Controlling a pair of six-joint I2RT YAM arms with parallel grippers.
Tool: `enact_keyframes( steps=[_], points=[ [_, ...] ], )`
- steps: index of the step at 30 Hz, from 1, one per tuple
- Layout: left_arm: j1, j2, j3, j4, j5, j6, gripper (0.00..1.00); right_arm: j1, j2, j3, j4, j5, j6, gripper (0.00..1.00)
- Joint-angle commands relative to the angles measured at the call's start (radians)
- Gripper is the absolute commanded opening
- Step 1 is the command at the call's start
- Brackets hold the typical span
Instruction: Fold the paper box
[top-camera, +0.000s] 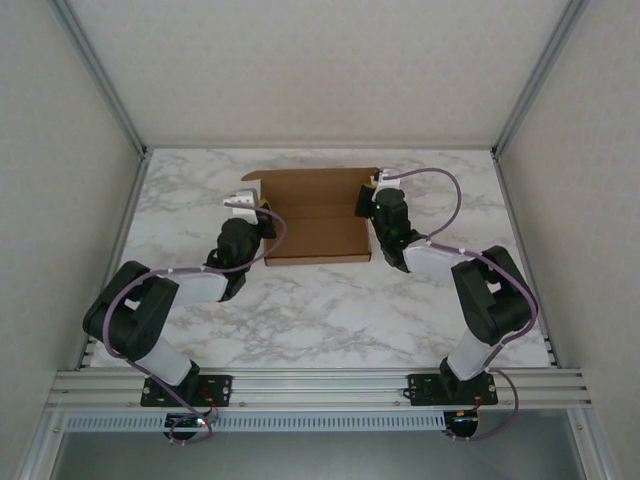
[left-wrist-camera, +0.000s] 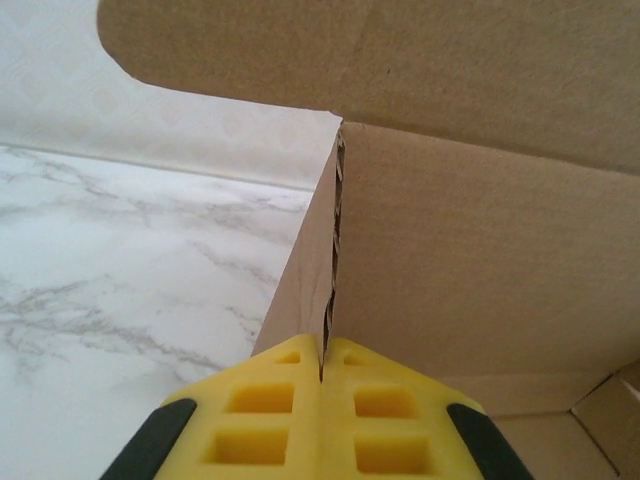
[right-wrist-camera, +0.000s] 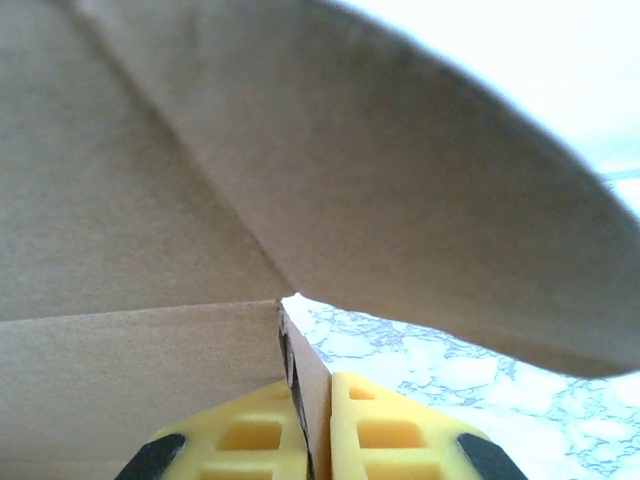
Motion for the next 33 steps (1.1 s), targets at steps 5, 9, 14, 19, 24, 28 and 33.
enact_keyframes(
  steps=[5,9,14,19,24,28,33],
  points=[
    [-0.065,-0.037,-0.055,-0.046,-0.081,0.004,0.00,0.020,-0.048,-0.099,0.011,-0.033,0.055,0.09],
    [-0.072,-0.037,-0.067,-0.081,-0.087,-0.011,0.00,0.022,-0.058,-0.154,0.020,-0.038,0.070,0.09],
    [-0.082,-0.025,-0.103,-0.073,-0.112,-0.013,0.00,0.028,-0.059,-0.210,0.038,-0.038,0.091,0.10],
    [-0.094,-0.008,-0.105,-0.112,-0.140,-0.023,0.00,0.040,-0.061,-0.246,0.043,-0.035,0.113,0.12],
    [-0.100,-0.009,-0.128,-0.119,-0.154,-0.034,0.00,0.052,-0.090,-0.277,0.043,-0.021,0.119,0.17],
    [-0.112,-0.018,-0.131,-0.117,-0.169,-0.016,0.00,0.053,-0.167,-0.294,-0.009,-0.015,0.113,0.37],
    [-0.115,-0.019,-0.131,-0.109,-0.182,-0.005,0.00,0.053,-0.276,-0.305,-0.092,-0.042,0.074,0.53]
  ],
)
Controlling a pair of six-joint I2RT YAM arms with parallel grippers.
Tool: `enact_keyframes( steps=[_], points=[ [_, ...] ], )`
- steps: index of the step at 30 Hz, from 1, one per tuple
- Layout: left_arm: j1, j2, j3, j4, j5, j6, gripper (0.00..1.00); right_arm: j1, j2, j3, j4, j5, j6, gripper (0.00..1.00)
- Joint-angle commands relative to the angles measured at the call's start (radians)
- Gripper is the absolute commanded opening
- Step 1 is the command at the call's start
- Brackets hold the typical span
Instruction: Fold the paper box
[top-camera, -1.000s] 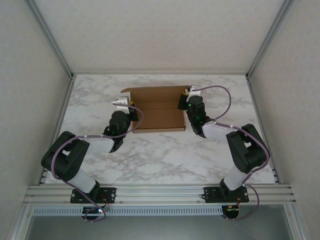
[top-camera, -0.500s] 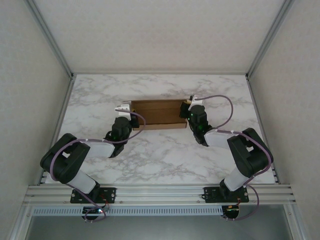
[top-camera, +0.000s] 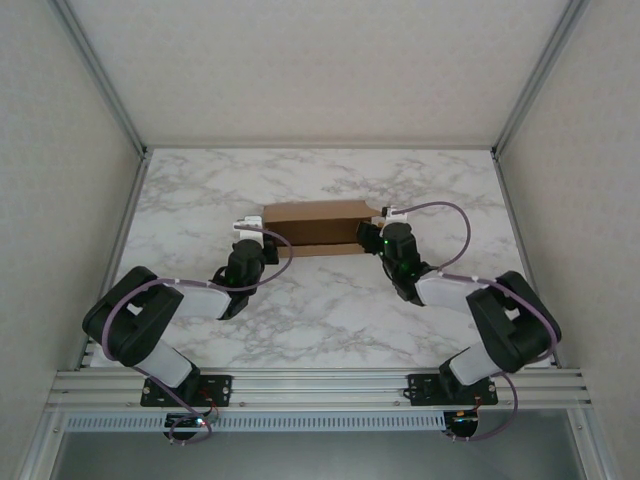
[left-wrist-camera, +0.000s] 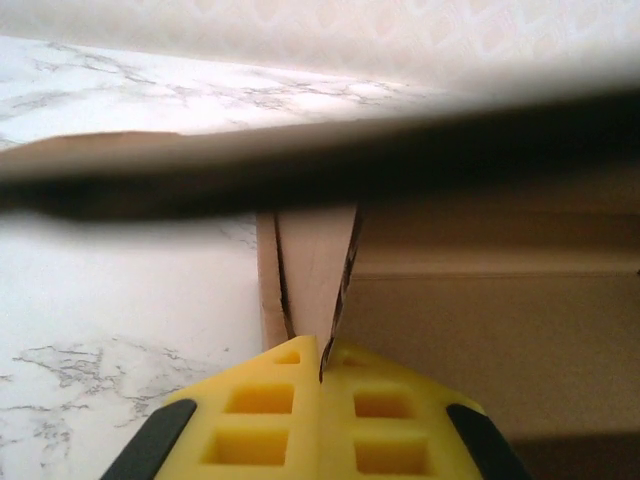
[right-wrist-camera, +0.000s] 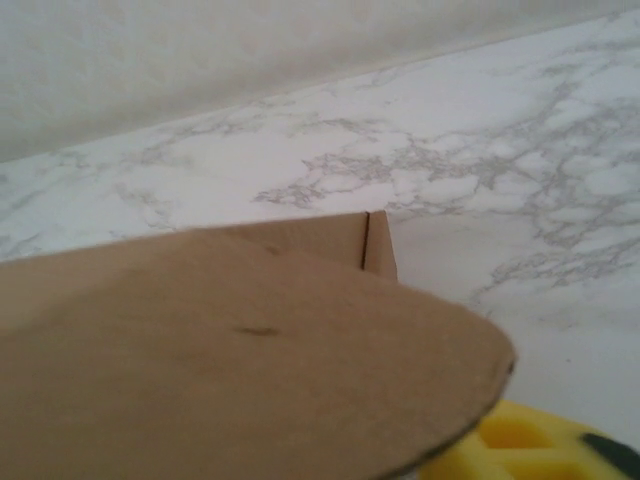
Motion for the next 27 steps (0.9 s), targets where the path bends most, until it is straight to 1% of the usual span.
enact_keyframes(
  steps=[1,4,7,10,13,15,17,19,20,23,24,26,27],
  points=[
    [-0.009,-0.002,-0.017,-0.021,-0.033,0.004,0.00,0.007,-0.086,-0.013,-0.070,-0.025,-0.026,0.56],
    [-0.013,-0.004,-0.022,-0.020,-0.039,0.008,0.00,0.007,-0.154,-0.039,-0.112,-0.052,-0.031,0.58],
    [-0.018,-0.003,-0.025,-0.020,-0.041,0.014,0.00,0.007,-0.250,-0.073,-0.178,-0.084,-0.037,0.58],
    [-0.026,-0.004,-0.031,-0.017,-0.039,0.019,0.00,0.007,-0.376,-0.116,-0.250,-0.118,-0.048,0.56],
    [-0.033,0.001,-0.035,-0.014,-0.041,0.027,0.00,0.007,-0.558,-0.178,-0.304,-0.129,-0.049,0.53],
    [-0.036,0.002,-0.038,-0.016,-0.042,0.024,0.01,0.007,-0.674,-0.171,-0.373,-0.127,-0.056,0.51],
    [-0.037,0.003,-0.044,-0.011,-0.038,0.020,0.02,0.007,-0.723,-0.100,-0.467,-0.126,-0.061,0.49],
    [-0.039,0.003,-0.049,-0.008,-0.035,0.014,0.03,0.007,-0.698,0.002,-0.591,-0.124,-0.063,0.46],
    [-0.040,0.003,-0.051,-0.008,-0.032,0.012,0.04,0.007,-0.652,0.077,-0.650,-0.136,-0.072,0.44],
    [-0.042,0.002,-0.055,-0.011,-0.032,0.005,0.06,0.007,-0.473,0.273,-0.803,-0.176,-0.077,0.37],
    [-0.042,-0.002,-0.058,-0.011,-0.032,0.005,0.07,0.006,-0.420,0.320,-0.829,-0.191,-0.070,0.34],
    [-0.043,-0.011,-0.063,-0.013,-0.033,0.002,0.10,0.007,-0.309,0.420,-0.893,-0.190,-0.026,0.27],
    [-0.043,-0.012,-0.063,-0.015,-0.032,0.000,0.11,0.007,-0.260,0.462,-0.919,-0.197,-0.011,0.26]
  ],
)
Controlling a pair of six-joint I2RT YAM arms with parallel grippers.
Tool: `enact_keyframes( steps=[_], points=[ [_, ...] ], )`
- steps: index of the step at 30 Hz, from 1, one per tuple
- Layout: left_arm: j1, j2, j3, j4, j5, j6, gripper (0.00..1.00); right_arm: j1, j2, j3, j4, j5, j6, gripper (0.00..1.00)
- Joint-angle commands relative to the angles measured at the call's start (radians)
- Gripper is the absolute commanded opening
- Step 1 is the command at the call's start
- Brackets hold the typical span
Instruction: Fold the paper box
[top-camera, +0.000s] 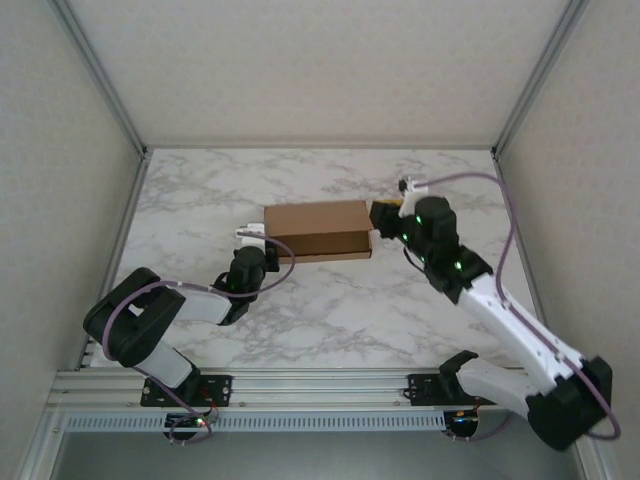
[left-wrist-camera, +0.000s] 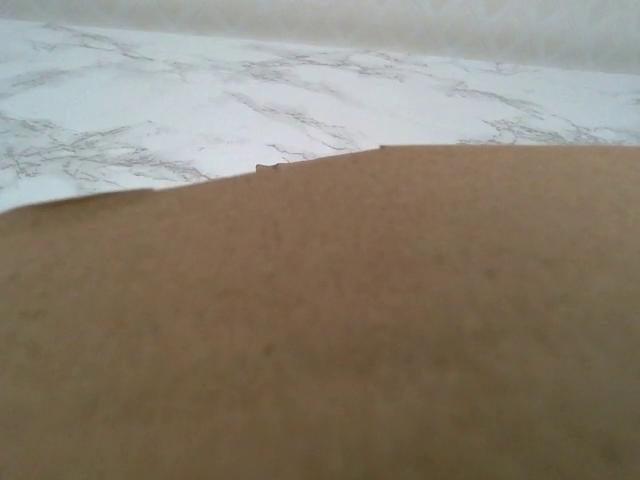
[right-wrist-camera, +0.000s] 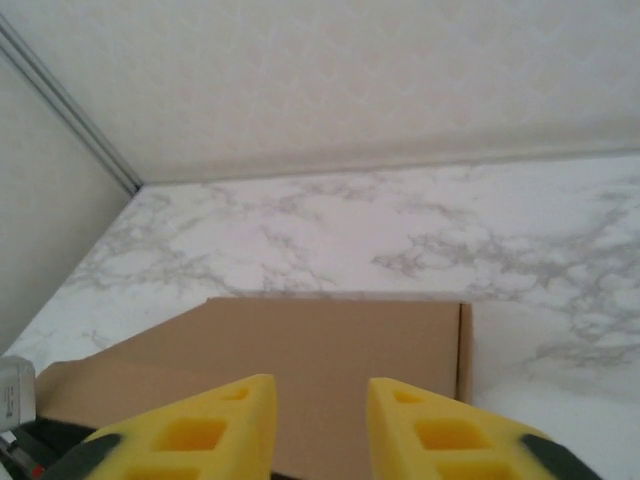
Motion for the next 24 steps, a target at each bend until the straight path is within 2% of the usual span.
enact_keyframes(
  steps=[1,6,8,11,16,21,24],
  points=[
    [-0.010,-0.016,-0.020,-0.027,-0.009,-0.014,0.12,0.007,0.159,0.132,-0.221,-0.052,0.051,0.26],
    [-0.019,-0.050,-0.021,-0.059,-0.008,-0.035,0.29,0.008,0.377,0.282,-0.340,-0.080,0.102,0.25],
    [-0.021,-0.073,-0.020,-0.095,-0.012,-0.060,0.40,0.009,0.415,0.280,-0.342,-0.072,0.120,0.24],
    [-0.031,-0.137,-0.030,-0.163,-0.043,-0.106,0.49,0.008,0.427,0.251,-0.316,-0.048,0.130,0.24],
    [-0.032,-0.288,-0.056,-0.334,-0.034,-0.190,0.54,0.008,0.436,0.243,-0.313,-0.056,0.118,0.27],
    [-0.043,-0.439,-0.097,-0.457,-0.008,-0.242,0.54,0.008,0.432,0.223,-0.298,-0.042,0.115,0.29],
    [-0.043,-0.572,-0.118,-0.571,-0.046,-0.294,0.53,0.008,0.436,0.211,-0.293,-0.052,0.115,0.29]
  ],
)
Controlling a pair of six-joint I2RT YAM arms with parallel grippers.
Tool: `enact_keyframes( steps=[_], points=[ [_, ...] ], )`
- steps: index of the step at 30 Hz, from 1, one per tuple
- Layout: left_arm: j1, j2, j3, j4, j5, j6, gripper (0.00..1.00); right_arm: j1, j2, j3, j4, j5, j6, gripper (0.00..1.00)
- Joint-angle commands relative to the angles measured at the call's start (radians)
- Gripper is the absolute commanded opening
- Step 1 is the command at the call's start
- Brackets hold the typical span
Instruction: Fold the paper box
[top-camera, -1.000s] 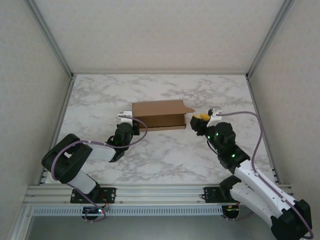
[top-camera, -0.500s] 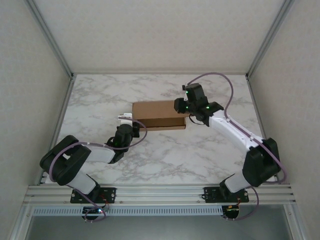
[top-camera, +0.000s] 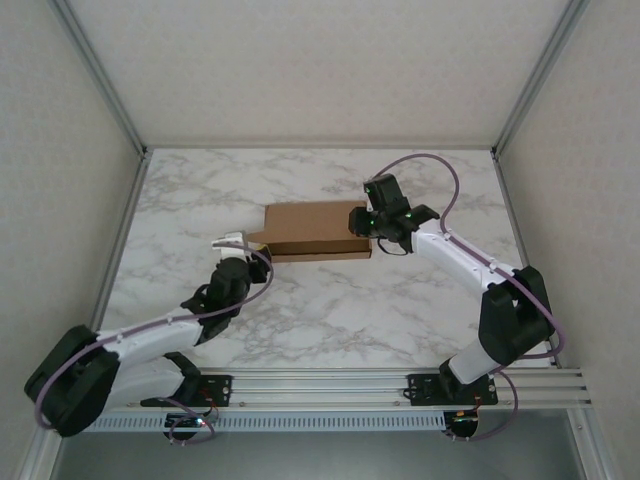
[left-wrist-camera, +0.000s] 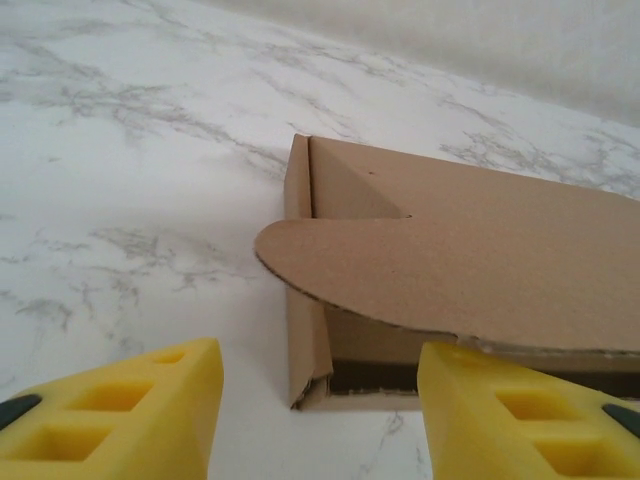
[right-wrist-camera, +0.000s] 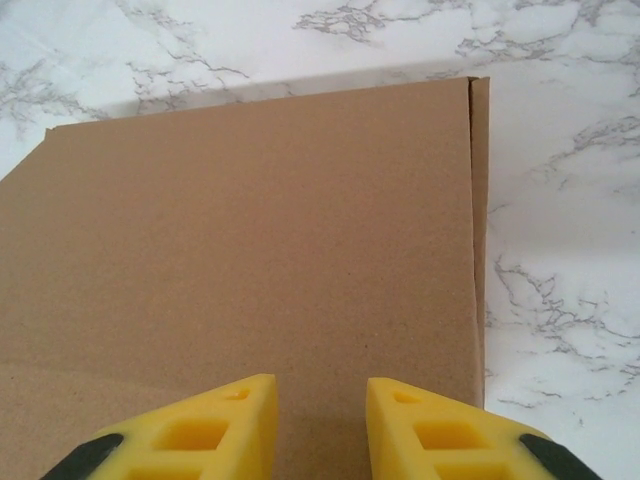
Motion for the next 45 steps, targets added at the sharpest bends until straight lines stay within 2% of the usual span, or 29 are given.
enact_keyframes(
  steps=[1,5,9,12,16,20,23,26,31,37,45],
  points=[
    [-0.009,-0.155,-0.033,-0.181,-0.048,-0.093,0.53,0.008,-0.002,-0.025,0.010,-0.003,0.006,0.29],
    [-0.007,-0.341,-0.043,-0.279,-0.168,-0.152,0.51,0.009,0.001,-0.066,0.040,-0.012,0.010,0.29],
    [0.010,-0.342,0.008,-0.276,-0.217,-0.127,0.59,0.012,0.023,-0.083,0.045,-0.027,0.008,0.29],
    [0.061,-0.212,0.098,-0.260,-0.108,-0.087,0.62,0.017,0.045,-0.086,0.037,-0.052,-0.011,0.30],
    [0.144,0.005,0.242,-0.244,0.118,-0.082,0.64,0.018,0.068,-0.052,-0.025,-0.051,-0.048,0.30],
    [0.212,0.187,0.381,-0.291,0.208,-0.067,0.66,0.008,0.033,-0.014,-0.070,0.009,-0.090,0.33],
    [0.272,0.273,0.418,-0.266,0.339,-0.086,0.65,-0.021,0.031,0.029,-0.104,0.003,-0.109,0.43],
    [0.292,0.331,0.429,-0.222,0.433,-0.096,0.65,-0.057,0.042,0.055,-0.112,-0.016,-0.107,0.51],
    [0.295,0.410,0.469,-0.242,0.502,-0.070,0.65,-0.128,0.102,0.083,-0.113,-0.111,-0.081,0.55],
    [0.329,0.465,0.465,-0.228,0.564,-0.092,0.65,-0.149,0.180,0.106,-0.107,-0.191,-0.074,0.55],
    [0.338,0.553,0.461,-0.207,0.624,-0.110,0.61,-0.166,0.224,0.079,-0.079,-0.167,-0.063,0.53]
  ],
)
